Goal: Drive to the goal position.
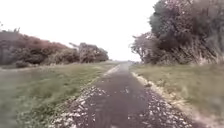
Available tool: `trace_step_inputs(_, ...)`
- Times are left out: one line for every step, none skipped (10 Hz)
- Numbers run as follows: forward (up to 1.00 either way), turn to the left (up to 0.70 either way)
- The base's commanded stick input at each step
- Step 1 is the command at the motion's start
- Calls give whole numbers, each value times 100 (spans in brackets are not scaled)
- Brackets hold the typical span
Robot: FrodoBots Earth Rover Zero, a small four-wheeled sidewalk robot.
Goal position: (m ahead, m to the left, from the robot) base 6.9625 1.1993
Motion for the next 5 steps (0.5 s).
trace_step_inputs(100,0)
trace_step_inputs(100,0)
trace_step_inputs(100,-19)
trace_step_inputs(100,-27)
trace_step_inputs(100,-37)
